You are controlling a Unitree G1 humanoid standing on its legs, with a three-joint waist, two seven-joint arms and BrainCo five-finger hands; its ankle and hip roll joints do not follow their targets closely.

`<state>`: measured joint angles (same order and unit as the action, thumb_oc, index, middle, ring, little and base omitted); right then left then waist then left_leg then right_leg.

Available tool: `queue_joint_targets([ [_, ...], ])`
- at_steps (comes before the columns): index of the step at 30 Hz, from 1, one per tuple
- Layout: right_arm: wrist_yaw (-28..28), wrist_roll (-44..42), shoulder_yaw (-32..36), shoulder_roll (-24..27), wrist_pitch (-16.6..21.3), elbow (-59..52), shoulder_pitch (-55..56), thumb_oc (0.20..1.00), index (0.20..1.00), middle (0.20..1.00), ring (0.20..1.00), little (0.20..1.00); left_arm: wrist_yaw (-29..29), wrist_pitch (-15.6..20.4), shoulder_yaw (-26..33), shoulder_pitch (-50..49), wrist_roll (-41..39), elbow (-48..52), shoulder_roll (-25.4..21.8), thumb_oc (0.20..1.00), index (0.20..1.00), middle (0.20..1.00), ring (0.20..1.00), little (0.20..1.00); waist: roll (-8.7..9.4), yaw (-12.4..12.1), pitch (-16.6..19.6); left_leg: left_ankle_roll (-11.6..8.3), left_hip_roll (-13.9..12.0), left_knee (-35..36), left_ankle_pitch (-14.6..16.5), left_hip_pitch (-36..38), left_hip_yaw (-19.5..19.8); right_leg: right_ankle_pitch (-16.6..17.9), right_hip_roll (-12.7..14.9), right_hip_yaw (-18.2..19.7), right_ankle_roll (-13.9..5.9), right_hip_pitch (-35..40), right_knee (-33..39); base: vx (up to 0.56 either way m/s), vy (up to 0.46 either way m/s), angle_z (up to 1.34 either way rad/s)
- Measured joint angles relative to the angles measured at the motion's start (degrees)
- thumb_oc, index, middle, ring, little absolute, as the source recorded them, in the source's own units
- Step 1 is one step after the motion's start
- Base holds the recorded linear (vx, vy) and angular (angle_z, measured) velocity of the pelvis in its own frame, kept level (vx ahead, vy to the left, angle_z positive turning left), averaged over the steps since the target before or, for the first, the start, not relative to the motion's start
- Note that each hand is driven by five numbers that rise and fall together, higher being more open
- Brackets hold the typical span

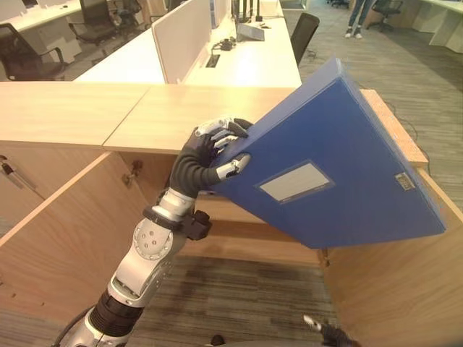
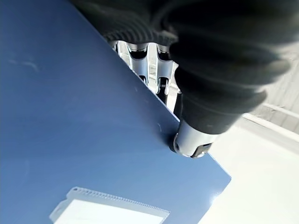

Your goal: Put the empty folder in the office cabinet

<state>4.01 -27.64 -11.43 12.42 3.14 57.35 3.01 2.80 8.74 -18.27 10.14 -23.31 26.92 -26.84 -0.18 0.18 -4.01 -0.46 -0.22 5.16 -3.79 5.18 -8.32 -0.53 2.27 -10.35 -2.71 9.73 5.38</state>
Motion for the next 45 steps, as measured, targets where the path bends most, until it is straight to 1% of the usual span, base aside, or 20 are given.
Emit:
queue_joint_targets([
  [3, 0.58, -0.01, -0.3, 1.27, 0.56, -8.49, -1.33, 1.0, 1.0, 1.0, 1.0, 1.0, -0.64, -0.4, 0.7, -4.92, 0.11, -1.86, -0.95, 0.2, 0.2, 0.2, 0.2, 0.2, -0.77, -0.76, -0.43, 0.0, 0.09, 0.0, 0.0, 0.03, -0.02, 0.03, 0.07, -0.01, 0.04, 0.05, -0.02, 0.0, 0.0, 0.0],
  [5, 1.12, 0.08, 0.51, 2.03, 0.76, -10.86, -1.52, 1.0, 1.0, 1.0, 1.0, 1.0, -1.34, -1.14, 1.67, -8.84, 0.15, -3.35, -1.28, 0.2, 0.2, 0.2, 0.2, 0.2, -0.8, -0.86, -0.45, 0.0, 0.08, 0.0, 0.0, 0.06, 0.01, 0.03, 0.07, -0.08, 0.06, 0.06, -0.01, 0.0, 0.0, 0.0],
  [6, 1.7, 0.16, 2.11, 2.14, 1.84, -9.89, -2.32, 1.0, 1.0, 1.0, 1.0, 1.0, -1.85, -1.64, 2.67, -11.47, 0.15, -5.31, -1.04, 0.2, 0.2, 0.2, 0.2, 0.2, -0.77, -0.91, -0.47, 0.0, 0.08, -0.01, 0.01, 0.08, 0.04, -0.04, 0.08, -0.11, 0.13, 0.1, -0.01, -0.01, 0.001, 0.05],
  [7, 2.34, 0.16, 2.4, 2.44, 1.78, -9.29, -2.52, 1.0, 1.0, 1.0, 1.0, 1.0, -1.84, -2.46, 2.7, -12.3, 0.15, -6.12, -1.25, 0.2, 0.2, 0.2, 0.2, 0.2, -0.65, -1.13, -0.56, 0.0, 0.09, -0.01, 0.0, 0.03, 0.2, -0.06, 0.07, -0.29, 0.15, 0.12, -0.01, -0.01, 0.001, 0.05],
  [8, 2.33, 0.18, 3.34, 3.51, 0.69, -11.69, -1.5, 1.0, 1.0, 1.0, 1.0, 1.0, -2.4, -2.44, 3.51, -14.48, 0.31, -6.55, -1.96, 0.2, 0.2, 0.2, 0.2, 0.2, -0.58, -1.47, -0.63, 0.0, 0.11, 0.0, 0.01, -0.05, 0.28, -0.07, 0.05, -0.36, 0.14, 0.11, -0.07, 0.0, 0.0, 0.0],
  [9, 2.36, 0.35, 4.53, 5.02, 0.93, -17.32, 0.94, 1.0, 1.0, 1.0, 1.0, 1.0, -3.14, -2.47, 6.54, -18.12, 0.33, -6.18, -2.59, 0.2, 0.2, 0.2, 0.2, 0.2, -0.67, -0.92, -1.04, -0.01, 0.11, 0.0, 0.04, 0.03, 0.06, -0.19, 0.1, -0.16, 0.09, 0.06, 0.0, 0.0, 0.0, 0.0],
  [11, 3.14, 0.72, 7.14, 6.95, 1.66, -21.23, 3.32, 1.0, 1.0, 1.0, 1.0, 1.0, -3.45, -3.41, 9.45, -20.62, 2.48, -6.74, -2.87, 0.2, 0.2, 0.2, 0.2, 0.2, -0.07, -1.06, -1.49, 0.0, 0.09, -0.01, 0.03, 0.08, 0.3, -0.18, 0.04, -0.4, 0.13, 0.23, -0.01, 0.0, -0.001, 0.03],
  [14, 3.51, 0.73, 7.48, 7.74, 1.67, -21.46, 3.47, 1.0, 1.0, 1.0, 1.0, 1.0, -3.41, -3.51, 9.49, -20.68, 2.58, -6.79, -2.48, 0.2, 0.2, 0.2, 0.2, 0.2, 0.49, -1.27, -1.46, 0.01, 0.1, 0.01, 0.02, 0.08, 0.45, -0.24, 0.06, -0.51, 0.08, 0.29, 0.0, 0.0, -0.001, 0.02],
  [19, 3.71, 2.05, 7.43, 7.39, 1.67, -21.67, 3.58, 1.0, 1.0, 1.0, 1.0, 1.0, -3.43, -3.51, 9.49, -20.65, 3.93, -6.77, -2.48, 0.2, 0.2, 0.2, 0.2, 0.2, 0.5, -1.14, -1.5, 0.01, 0.15, 0.02, 0.02, 0.07, 0.49, -0.37, 0.1, -0.5, -0.14, 0.3, -0.01, 0.0, 0.0, 0.0],
  [25, 5.86, 11.39, 7.8, 8.5, 1.06, -21.87, 4.53, 1.0, 1.0, 1.0, 1.0, 1.0, -3.34, -3.5, 9.64, -20.67, 5.3, -6.77, -2.47, 0.2, 0.2, 0.2, 0.2, 0.2, 0.51, -1.21, -1.5, 0.01, 0.18, 0.01, 0.02, 0.02, 0.76, -0.22, 0.11, -0.73, 0.12, 0.35, -0.01, 0.0, 0.0, 0.0],
  [27, 6.89, 15.51, 8.2, 9.68, 0.28, -23.01, 4.88, 1.0, 1.0, 1.0, 1.0, 1.0, -3.4, -3.51, 10.35, -20.78, 6.5, -6.76, -2.46, 0.2, 0.2, 0.2, 0.2, 0.2, 0.48, -1.2, -1.54, 0.01, 0.18, 0.01, 0.02, -0.03, 0.82, -0.22, 0.1, -0.79, 0.12, 0.32, 0.0, 0.0, 0.0, 0.0],
  [28, 7.65, 17.48, 9.49, 10.0, 0.17, -24.36, 5.26, 1.0, 1.0, 1.0, 1.0, 1.0, -3.38, -3.51, 11.25, -20.92, 6.77, -6.74, -2.39, 0.2, 0.2, 0.2, 0.2, 0.2, 0.47, -1.12, -1.55, 0.01, 0.18, 0.01, 0.02, -0.03, 0.83, -0.23, 0.1, -0.79, 0.12, 0.33, 0.0, 0.0, 0.0, 0.0],
  [29, 8.08, 18.22, 9.84, 10.22, 0.07, -24.82, 5.29, 1.0, 1.0, 1.0, 1.0, 1.0, -3.37, -3.51, 11.75, -20.98, 6.83, -6.74, -2.38, 0.2, 0.2, 0.2, 0.2, 0.2, 0.47, -1.02, -1.54, 0.01, 0.18, 0.01, 0.02, -0.03, 0.83, -0.24, 0.09, -0.79, 0.13, 0.33, 0.0, 0.0, 0.0, 0.0],
  [32, 10.0, 21.69, 11.87, 12.44, -0.16, -29.83, 6.07, 1.0, 1.0, 1.0, 1.0, 1.0, -3.21, -3.49, 13.98, -21.12, 7.06, -6.69, -2.42, 0.2, 0.2, 0.2, 0.2, 0.2, 0.39, -0.8, -1.58, 0.01, 0.18, 0.02, 0.02, -0.04, 0.85, -0.25, 0.09, -0.8, 0.12, 0.31, 0.0, 0.0, 0.0, 0.0],
  [35, 11.24, 26.14, 12.44, 14.57, -0.18, -34.61, 6.3, 1.0, 1.0, 1.0, 1.0, 1.0, -2.73, -3.4, 14.02, -21.18, 9.16, -6.63, -2.5, 0.2, 0.2, 0.2, 0.2, 0.2, 0.37, -0.78, -1.59, 0.01, 0.18, 0.02, 0.02, -0.05, 0.84, -0.25, 0.1, -0.79, 0.12, 0.3, 0.0, 0.0, 0.0, 0.0],
  [38, 12.47, 29.6, 14.16, 14.97, -0.86, -39.0, 6.52, 1.0, 1.0, 1.0, 1.0, 1.0, -2.15, -3.39, 14.01, -21.2, 9.89, -6.6, -2.43, 0.2, 0.2, 0.2, 0.2, 0.2, 0.3, -0.79, -1.63, 0.01, 0.18, 0.01, 0.02, -0.05, 0.85, -0.25, 0.1, -0.79, 0.14, 0.29, -0.01, 0.0, 0.0, 0.0],
  [42, 12.48, 34.48, 14.16, 16.17, -0.95, -48.43, 7.32, 1.0, 1.0, 1.0, 1.0, 1.0, -1.69, -3.25, 14.02, -21.24, 12.71, -6.53, -2.42, 0.2, 0.2, 0.2, 0.2, 0.2, 0.09, -0.7, -1.76, 0.02, 0.18, 0.01, 0.02, -0.05, 0.83, -0.24, 0.09, -0.77, 0.15, 0.27, -0.01, 0.0, 0.0, 0.0],
  [45, 11.47, 35.62, 13.77, 16.31, -0.71, -53.12, 7.34, 1.0, 1.0, 1.0, 1.0, 1.0, -1.65, -3.24, 14.02, -21.26, 13.68, -6.51, -2.44, 0.2, 0.2, 0.2, 0.2, 0.2, 0.08, -0.72, -1.78, 0.02, 0.18, 0.0, 0.02, -0.06, 0.79, -0.24, 0.09, -0.73, 0.15, 0.24, -0.01, 0.0, 0.0, 0.0],
])
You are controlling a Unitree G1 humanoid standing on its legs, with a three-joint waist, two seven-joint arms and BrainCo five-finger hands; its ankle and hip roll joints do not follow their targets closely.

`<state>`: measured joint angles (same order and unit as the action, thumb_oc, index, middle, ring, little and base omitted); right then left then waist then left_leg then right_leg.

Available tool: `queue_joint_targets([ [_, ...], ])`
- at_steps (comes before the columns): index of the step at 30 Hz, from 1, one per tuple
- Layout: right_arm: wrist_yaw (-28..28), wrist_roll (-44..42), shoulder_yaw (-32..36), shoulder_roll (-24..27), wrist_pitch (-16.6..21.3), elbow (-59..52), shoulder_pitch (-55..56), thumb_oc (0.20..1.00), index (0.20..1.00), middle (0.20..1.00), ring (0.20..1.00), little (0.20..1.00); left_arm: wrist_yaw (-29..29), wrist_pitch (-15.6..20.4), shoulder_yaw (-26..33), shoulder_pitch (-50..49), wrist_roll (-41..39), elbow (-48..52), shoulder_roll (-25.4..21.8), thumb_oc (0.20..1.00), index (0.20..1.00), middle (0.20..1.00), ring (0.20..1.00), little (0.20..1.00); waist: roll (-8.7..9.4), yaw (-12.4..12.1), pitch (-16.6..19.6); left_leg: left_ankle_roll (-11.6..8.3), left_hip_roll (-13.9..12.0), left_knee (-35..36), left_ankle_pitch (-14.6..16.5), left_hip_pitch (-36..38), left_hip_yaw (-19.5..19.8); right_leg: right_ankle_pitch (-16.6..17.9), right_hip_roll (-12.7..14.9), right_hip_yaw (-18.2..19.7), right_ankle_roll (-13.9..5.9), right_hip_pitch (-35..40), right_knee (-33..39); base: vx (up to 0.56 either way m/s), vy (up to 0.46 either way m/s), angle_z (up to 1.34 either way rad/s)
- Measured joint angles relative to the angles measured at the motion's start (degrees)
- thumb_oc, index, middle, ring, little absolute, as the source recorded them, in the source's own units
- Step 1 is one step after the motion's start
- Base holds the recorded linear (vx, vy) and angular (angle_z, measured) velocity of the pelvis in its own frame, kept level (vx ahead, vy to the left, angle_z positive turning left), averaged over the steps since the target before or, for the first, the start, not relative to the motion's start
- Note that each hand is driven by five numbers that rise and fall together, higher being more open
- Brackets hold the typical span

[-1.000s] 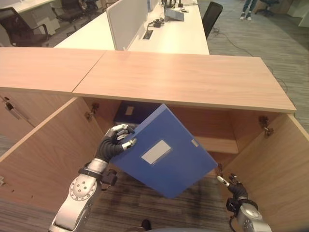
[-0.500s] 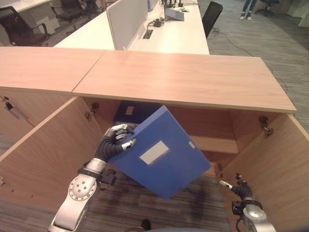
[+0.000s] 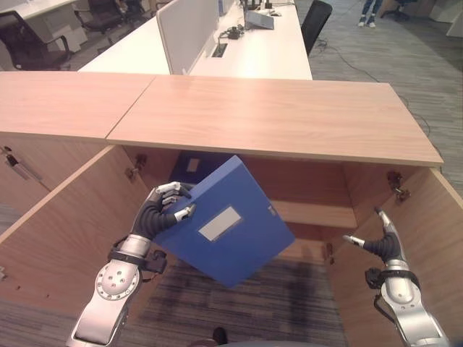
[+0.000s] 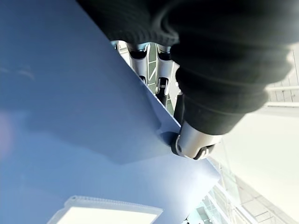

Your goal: Put the empty folder in the office cabinet

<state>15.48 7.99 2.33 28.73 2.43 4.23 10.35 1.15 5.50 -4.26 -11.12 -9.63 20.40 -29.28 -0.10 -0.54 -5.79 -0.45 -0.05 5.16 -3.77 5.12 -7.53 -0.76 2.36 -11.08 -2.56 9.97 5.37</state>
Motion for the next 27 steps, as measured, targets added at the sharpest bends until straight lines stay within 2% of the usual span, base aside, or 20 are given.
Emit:
queue_joint_targets([
  [6, -5.33, -0.78, -4.68, 1.29, 1.66, -2.66, -1.22, 1.0, 1.0, 1.0, 1.0, 1.0, -0.33, 0.75, -0.04, 0.02, 0.11, 0.11, -0.07, 0.2, 0.2, 0.2, 0.2, 0.2, 0.29, -0.15, -0.13, 0.0, 0.0, 0.0, 0.0, 0.01, -0.06, 0.0, 0.0, 0.05, -0.01, 0.01, 0.0, 0.0, 0.0, 0.0],
  [13, -12.19, -7.19, -11.64, 1.42, 2.5, -2.65, -5.46, 1.0, 1.0, 1.0, 1.0, 1.0, -0.75, 1.56, -0.18, 0.26, 2.13, 0.63, -0.13, 0.2, 0.2, 0.2, 0.2, 0.2, 0.72, -0.45, -0.35, 0.0, 0.01, -0.01, -0.01, 0.01, -0.04, 0.01, 0.0, 0.02, 0.0, 0.02, -0.01, 0.0, 0.0, 0.0],
  [20, -14.47, -11.5, -13.8, 0.96, 2.57, -2.3, -7.74, 1.0, 1.0, 1.0, 1.0, 1.0, -1.3, 2.12, -0.43, 1.79, 2.13, 2.41, -0.21, 0.2, 0.2, 0.2, 0.2, 0.2, 0.94, -1.79, -0.32, 0.01, 0.01, -0.01, -0.02, 0.07, 0.09, 0.01, -0.01, -0.13, 0.01, 0.16, -0.01, 0.0, 0.0, 0.0],
  [27, -14.83, -15.44, -14.25, 0.52, 2.59, -1.91, -10.98, 1.0, 1.0, 1.0, 1.0, 1.0, -1.82, 3.26, -1.14, 2.79, 2.11, 2.77, -0.45, 0.2, 0.2, 0.2, 0.2, 0.2, 1.2, -1.76, -0.19, 0.02, 0.04, -0.02, -0.03, 0.07, 0.11, 0.01, 0.01, -0.15, 0.01, 0.19, -0.01, 0.0, 0.0, 0.0],
])
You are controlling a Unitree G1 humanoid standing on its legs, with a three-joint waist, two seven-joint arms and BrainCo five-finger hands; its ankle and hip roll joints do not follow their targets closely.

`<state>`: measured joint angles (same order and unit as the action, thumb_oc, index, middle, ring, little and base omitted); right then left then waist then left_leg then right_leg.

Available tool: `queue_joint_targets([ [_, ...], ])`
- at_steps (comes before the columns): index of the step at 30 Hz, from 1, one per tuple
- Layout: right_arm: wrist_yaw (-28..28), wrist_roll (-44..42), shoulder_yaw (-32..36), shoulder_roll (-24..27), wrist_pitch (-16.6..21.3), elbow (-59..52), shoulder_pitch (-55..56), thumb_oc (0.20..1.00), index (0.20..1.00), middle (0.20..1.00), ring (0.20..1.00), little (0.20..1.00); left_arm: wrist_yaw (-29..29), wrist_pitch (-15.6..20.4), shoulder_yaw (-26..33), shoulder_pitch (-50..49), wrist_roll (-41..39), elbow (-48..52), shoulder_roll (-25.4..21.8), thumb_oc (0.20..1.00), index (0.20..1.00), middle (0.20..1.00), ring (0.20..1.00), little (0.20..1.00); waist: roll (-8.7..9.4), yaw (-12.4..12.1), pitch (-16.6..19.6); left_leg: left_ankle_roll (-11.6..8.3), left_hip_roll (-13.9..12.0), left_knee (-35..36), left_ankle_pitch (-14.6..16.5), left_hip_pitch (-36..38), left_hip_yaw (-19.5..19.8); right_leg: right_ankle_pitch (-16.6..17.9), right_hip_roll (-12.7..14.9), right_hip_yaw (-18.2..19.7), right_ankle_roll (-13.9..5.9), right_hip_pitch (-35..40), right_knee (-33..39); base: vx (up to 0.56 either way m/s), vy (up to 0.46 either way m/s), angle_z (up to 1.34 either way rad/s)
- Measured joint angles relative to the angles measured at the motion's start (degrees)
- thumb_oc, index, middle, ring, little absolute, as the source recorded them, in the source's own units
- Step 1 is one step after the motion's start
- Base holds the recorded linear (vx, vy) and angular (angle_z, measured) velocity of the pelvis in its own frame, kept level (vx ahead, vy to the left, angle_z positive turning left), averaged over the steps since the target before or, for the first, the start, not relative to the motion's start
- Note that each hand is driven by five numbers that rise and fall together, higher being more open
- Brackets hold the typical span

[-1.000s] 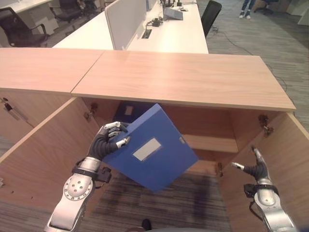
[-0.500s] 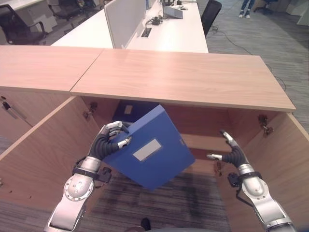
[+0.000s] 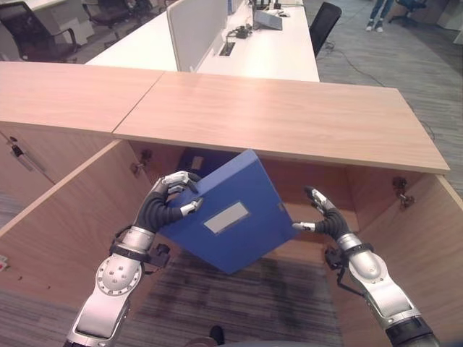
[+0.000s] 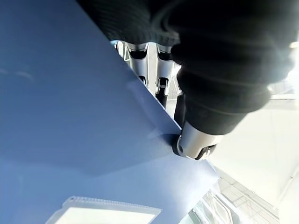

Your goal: Put the empty folder in the office cabinet

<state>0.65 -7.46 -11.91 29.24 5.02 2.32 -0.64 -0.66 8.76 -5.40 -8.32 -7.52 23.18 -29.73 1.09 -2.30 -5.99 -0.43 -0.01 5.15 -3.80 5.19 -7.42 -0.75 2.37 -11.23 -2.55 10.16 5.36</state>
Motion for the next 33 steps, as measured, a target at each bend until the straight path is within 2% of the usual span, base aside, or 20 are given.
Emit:
queue_joint_targets([
  [18, -5.08, -2.64, -6.46, 0.31, 0.77, -0.02, -6.82, 1.0, 1.0, 1.0, 1.0, 1.0, -1.34, 0.71, -3.63, 4.71, 0.12, 1.81, -1.45, 0.2, 0.2, 0.2, 0.2, 0.2, 0.09, -0.81, 0.05, 0.01, 0.04, 0.0, -0.04, -0.02, 0.33, -0.01, 0.01, -0.41, -0.01, 0.12, 0.0, 0.0, 0.0, 0.0],
  [22, -6.6, -2.73, -8.71, 1.8, 0.7, -0.08, -8.64, 1.0, 1.0, 1.0, 1.0, 1.0, -1.52, 0.72, -3.68, 6.16, 1.89, 1.83, -2.05, 0.2, 0.2, 0.2, 0.2, 0.2, 0.14, -1.13, 0.08, 0.01, 0.04, 0.0, -0.04, -0.05, 0.33, 0.0, 0.02, -0.42, -0.01, 0.1, 0.0, 0.0, 0.0, 0.0],
  [27, -10.04, -7.09, -10.62, 3.51, 0.35, 0.02, -11.64, 1.0, 1.0, 1.0, 1.0, 1.0, -1.69, 0.72, -3.77, 6.78, 3.79, 1.83, -2.51, 0.2, 0.2, 0.2, 0.2, 0.2, 0.25, -1.41, 0.12, 0.01, 0.06, -0.01, -0.04, -0.1, 0.34, 0.0, 0.02, -0.45, -0.01, 0.05, -0.02, 0.0, 0.0, 0.0],
  [28, -10.79, -8.04, -11.37, 3.89, -0.01, 1.03, -12.62, 0.542, 0.542, 0.542, 0.542, 0.542, -1.7, 0.7, -4.06, 6.94, 4.16, 1.8, -2.71, 0.2, 0.2, 0.2, 0.2, 0.2, 0.31, -1.47, 0.15, 0.01, 0.06, -0.01, -0.04, -0.1, 0.35, 0.0, 0.03, -0.47, -0.01, 0.04, -0.02, 0.0, 0.0, 0.0],
  [29, -11.3, -9.19, -12.63, 3.9, -0.46, 2.55, -14.12, 0.2, 0.2, 0.2, 0.2, 0.2, -1.7, 0.61, -4.21, 7.11, 4.69, 1.77, -2.86, 0.2, 0.2, 0.2, 0.2, 0.2, 0.35, -1.49, 0.17, 0.01, 0.06, -0.01, -0.04, -0.1, 0.35, 0.0, 0.03, -0.47, 0.0, 0.08, -0.02, 0.0, 0.0, 0.0],
  [33, -13.29, -13.0, -15.0, 4.23, -1.5, 4.75, -15.86, 0.2, 0.2, 0.2, 0.2, 0.2, -1.59, 0.32, -5.13, 8.84, 6.19, 1.42, -4.93, 0.2, 0.2, 0.2, 0.2, 0.2, 0.56, -1.68, 0.29, -0.03, 0.06, -0.01, -0.09, -0.12, 0.47, 0.0, 0.0, -0.56, 0.0, 0.16, -0.02, 0.0, 0.0, 0.0],
])
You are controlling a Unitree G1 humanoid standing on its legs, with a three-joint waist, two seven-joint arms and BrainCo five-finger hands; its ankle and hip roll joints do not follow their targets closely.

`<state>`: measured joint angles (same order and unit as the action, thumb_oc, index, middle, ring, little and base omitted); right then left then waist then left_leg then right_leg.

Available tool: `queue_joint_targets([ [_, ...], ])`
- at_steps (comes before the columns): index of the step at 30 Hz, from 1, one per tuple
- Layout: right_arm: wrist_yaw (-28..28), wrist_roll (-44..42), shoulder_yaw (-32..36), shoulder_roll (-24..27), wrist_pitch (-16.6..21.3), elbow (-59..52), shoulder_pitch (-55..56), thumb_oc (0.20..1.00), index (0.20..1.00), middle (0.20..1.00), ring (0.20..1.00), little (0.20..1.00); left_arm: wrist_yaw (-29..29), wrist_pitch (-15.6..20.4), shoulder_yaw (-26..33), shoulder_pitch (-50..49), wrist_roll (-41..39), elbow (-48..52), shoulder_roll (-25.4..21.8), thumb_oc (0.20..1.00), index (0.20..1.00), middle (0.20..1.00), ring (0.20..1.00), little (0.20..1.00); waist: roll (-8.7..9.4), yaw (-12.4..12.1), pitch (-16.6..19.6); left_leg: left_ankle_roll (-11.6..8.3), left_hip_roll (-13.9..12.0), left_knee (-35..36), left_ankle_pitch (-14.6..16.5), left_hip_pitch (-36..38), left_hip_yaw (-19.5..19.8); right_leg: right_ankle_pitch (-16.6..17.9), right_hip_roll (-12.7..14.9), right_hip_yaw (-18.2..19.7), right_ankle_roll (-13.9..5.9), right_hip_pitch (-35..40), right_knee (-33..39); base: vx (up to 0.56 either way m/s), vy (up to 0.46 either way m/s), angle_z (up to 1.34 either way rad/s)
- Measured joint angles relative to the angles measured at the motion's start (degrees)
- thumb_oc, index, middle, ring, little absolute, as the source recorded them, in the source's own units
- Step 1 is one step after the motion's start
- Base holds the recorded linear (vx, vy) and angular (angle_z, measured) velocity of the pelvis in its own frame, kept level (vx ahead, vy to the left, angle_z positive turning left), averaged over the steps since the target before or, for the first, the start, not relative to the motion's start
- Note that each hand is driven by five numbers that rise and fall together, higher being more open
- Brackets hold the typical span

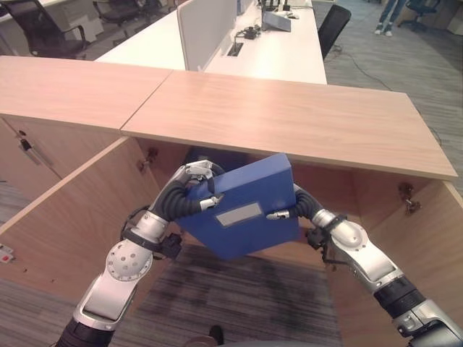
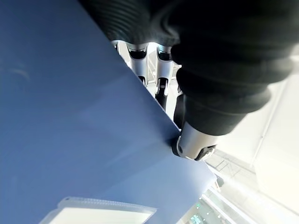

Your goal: Put the empty folder in the office cabinet

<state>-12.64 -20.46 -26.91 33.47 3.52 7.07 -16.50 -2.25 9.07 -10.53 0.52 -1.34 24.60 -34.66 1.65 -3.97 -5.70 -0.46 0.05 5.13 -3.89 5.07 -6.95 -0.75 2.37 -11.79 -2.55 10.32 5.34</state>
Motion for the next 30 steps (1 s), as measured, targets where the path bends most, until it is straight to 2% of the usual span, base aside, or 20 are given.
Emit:
queue_joint_targets([
  [4, -2.2, -4.38, -2.28, 0.75, -1.79, 0.65, -0.02, 0.2, 0.2, 0.2, 0.2, 0.2, -1.1, -0.12, -0.19, 0.69, 0.75, -0.47, -1.87, 0.2, 0.2, 0.2, 0.2, 0.2, 0.19, -0.23, 0.12, 0.02, 0.03, -0.01, -0.03, 0.01, 0.13, 0.01, 0.02, -0.14, 0.0, 0.24, -0.02, 0.0, 0.0, 0.0],
  [11, -4.65, -10.1, -5.22, 0.79, -3.54, 2.44, 0.18, 0.2, 0.2, 0.2, 0.2, 0.2, -1.19, -1.65, -0.79, 1.56, 0.76, -2.33, -1.68, 0.2, 0.2, 0.2, 0.2, 0.2, 0.92, -0.62, 0.63, -0.11, 0.02, 0.0, -0.27, -0.18, 0.57, 0.0, -0.01, -0.64, 0.01, -0.05, 0.02, 0.0, -0.008, 0.03],
  [16, -4.65, -11.19, -4.7, -1.94, -2.42, 3.98, 3.5, 0.2, 0.2, 0.2, 0.2, 0.2, -1.31, -1.73, -1.26, 1.73, 1.87, -3.09, -1.69, 0.2, 0.2, 0.2, 0.2, 0.2, 1.5, -1.09, 1.03, -0.09, 0.06, 0.0, -0.31, -0.27, 0.63, 0.0, 0.03, -0.68, 0.01, -0.14, 0.02, 0.0, 0.0, 0.0],
  [17, -4.64, -11.78, -4.84, -2.6, -2.27, 4.22, 4.91, 0.2, 0.2, 0.2, 0.2, 0.2, -1.52, -1.83, -1.46, 1.72, 1.88, -3.35, -1.7, 0.344, 0.344, 0.344, 0.344, 0.344, 1.49, -1.2, 1.02, -0.09, 0.08, 0.0, -0.31, -0.27, 0.63, 0.01, 0.05, -0.68, 0.01, -0.14, 0.01, 0.0, 0.0, 0.0],
  [18, -4.63, -12.3, -4.88, -3.02, -2.28, 4.24, 5.77, 0.2, 0.2, 0.2, 0.2, 0.2, -1.64, -1.84, -1.54, 1.71, 1.88, -3.48, -1.7, 0.542, 0.542, 0.542, 0.542, 0.542, 1.49, -1.23, 1.02, -0.09, 0.09, 0.0, -0.31, -0.28, 0.67, 0.01, 0.05, -0.71, 0.01, -0.13, 0.01, 0.0, 0.0, 0.0],
  [19, -4.64, -13.54, -4.9, -3.84, -2.52, 4.42, 6.99, 0.2, 0.2, 0.2, 0.2, 0.2, -1.54, -1.73, -1.49, 1.74, 1.56, -3.53, -1.37, 0.928, 0.928, 0.928, 0.928, 0.928, 1.47, -1.22, 1.04, -0.09, 0.09, 0.0, -0.31, -0.28, 0.67, 0.01, 0.05, -0.71, 0.01, -0.12, 0.01, 0.0, 0.0, 0.0],
  [20, -4.66, -14.79, -4.86, -4.79, -2.5, 5.03, 8.12, 0.2, 0.2, 0.2, 0.2, 0.2, -1.31, -0.98, -1.26, 1.73, -0.5, -3.53, -0.64, 1.0, 1.0, 1.0, 1.0, 1.0, 1.47, -1.23, 1.09, -0.1, 0.09, 0.0, -0.32, -0.26, 0.67, 0.0, 0.05, -0.72, 0.01, -0.1, 0.01, 0.0, 0.0, 0.0],
  [22, -4.77, -16.77, -5.94, -7.67, -2.86, 6.22, 9.97, 0.2, 0.2, 0.2, 0.2, 0.2, -1.22, 0.42, -2.01, 1.77, -3.62, -2.4, 3.17, 1.0, 1.0, 1.0, 1.0, 1.0, 1.45, -1.17, 1.1, -0.1, 0.09, 0.0, -0.32, -0.28, 0.7, 0.01, 0.04, -0.73, 0.01, -0.1, 0.01, 0.0, 0.0, 0.0],
  [24, -4.85, -17.26, -7.11, -11.09, -2.88, 6.52, 11.79, 0.2, 0.2, 0.2, 0.2, 0.2, -1.48, 1.23, -3.63, 1.84, -4.99, -1.57, 3.89, 1.0, 1.0, 1.0, 1.0, 1.0, 1.08, -0.89, 1.24, -0.1, 0.08, 0.0, -0.32, -0.26, 0.69, 0.0, 0.01, -0.71, 0.01, -0.11, 0.01, 0.0, 0.0, 0.0],
  [27, -4.67, -19.27, -7.11, -12.94, -2.85, 6.53, 13.1, 0.2, 0.2, 0.2, 0.2, 0.2, -1.45, 1.22, -3.42, 1.61, -5.08, -1.86, 4.91, 1.0, 1.0, 1.0, 1.0, 1.0, 0.25, -0.76, 1.61, -0.1, 0.09, 0.01, -0.32, -0.28, 0.69, 0.0, 0.06, -0.71, 0.0, -0.1, 0.01, 0.0, 0.0, 0.0],
  [30, -4.34, -20.22, -6.79, -13.17, -2.84, 6.57, 13.66, 0.2, 0.2, 0.2, 0.2, 0.2, -1.46, 1.22, -3.37, 0.86, -5.86, -1.87, 5.0, 1.0, 1.0, 1.0, 1.0, 1.0, 0.19, -0.73, 1.63, -0.12, 0.05, 0.01, -0.33, -0.26, 0.76, 0.0, -0.01, -0.74, 0.01, -0.09, 0.01, 0.0, 0.0, 0.0],
])
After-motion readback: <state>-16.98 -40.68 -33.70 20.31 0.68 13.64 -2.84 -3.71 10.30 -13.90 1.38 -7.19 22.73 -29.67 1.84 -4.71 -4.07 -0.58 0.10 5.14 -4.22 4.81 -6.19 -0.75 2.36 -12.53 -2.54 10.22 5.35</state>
